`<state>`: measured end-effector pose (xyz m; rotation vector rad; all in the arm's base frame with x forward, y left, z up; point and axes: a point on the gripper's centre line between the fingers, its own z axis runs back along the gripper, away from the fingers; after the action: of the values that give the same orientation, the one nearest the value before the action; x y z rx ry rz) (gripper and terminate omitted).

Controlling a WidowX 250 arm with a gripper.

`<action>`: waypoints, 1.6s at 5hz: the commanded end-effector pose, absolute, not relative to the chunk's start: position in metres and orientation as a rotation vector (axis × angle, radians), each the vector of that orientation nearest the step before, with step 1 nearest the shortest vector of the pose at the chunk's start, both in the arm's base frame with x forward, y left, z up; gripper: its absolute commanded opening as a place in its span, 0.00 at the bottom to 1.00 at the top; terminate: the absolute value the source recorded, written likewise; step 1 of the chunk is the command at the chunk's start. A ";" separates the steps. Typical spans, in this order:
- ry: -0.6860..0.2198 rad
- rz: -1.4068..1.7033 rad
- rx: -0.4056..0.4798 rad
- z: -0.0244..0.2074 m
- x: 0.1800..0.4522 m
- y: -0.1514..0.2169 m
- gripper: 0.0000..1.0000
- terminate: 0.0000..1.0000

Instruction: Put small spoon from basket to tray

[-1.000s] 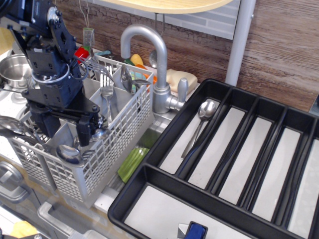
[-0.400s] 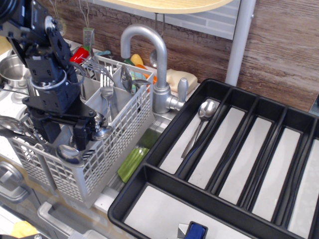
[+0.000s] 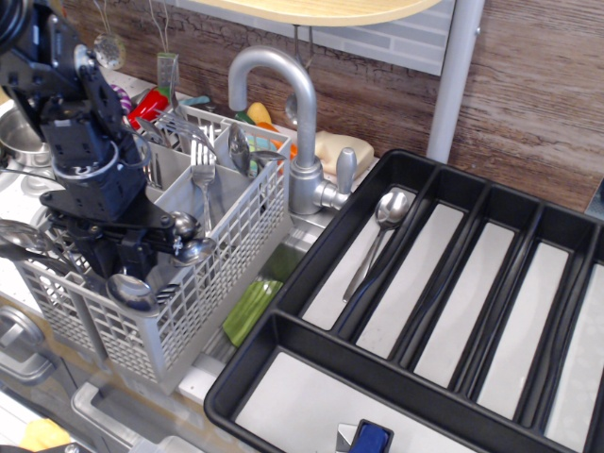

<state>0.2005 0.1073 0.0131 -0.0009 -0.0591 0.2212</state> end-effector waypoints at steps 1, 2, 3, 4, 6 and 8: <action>0.029 0.143 0.086 0.033 0.202 0.102 0.00 0.00; 0.109 0.077 0.171 0.061 0.208 0.093 0.00 0.00; 0.182 0.030 0.265 0.105 0.220 0.084 0.00 0.00; 0.235 -0.025 0.331 0.140 0.226 0.072 0.00 0.00; 0.382 -0.081 0.280 0.178 0.239 0.036 0.00 0.00; 0.357 -0.093 0.304 0.157 0.264 0.010 0.00 0.00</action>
<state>0.2707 0.0024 0.1370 0.3031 0.3677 -0.1479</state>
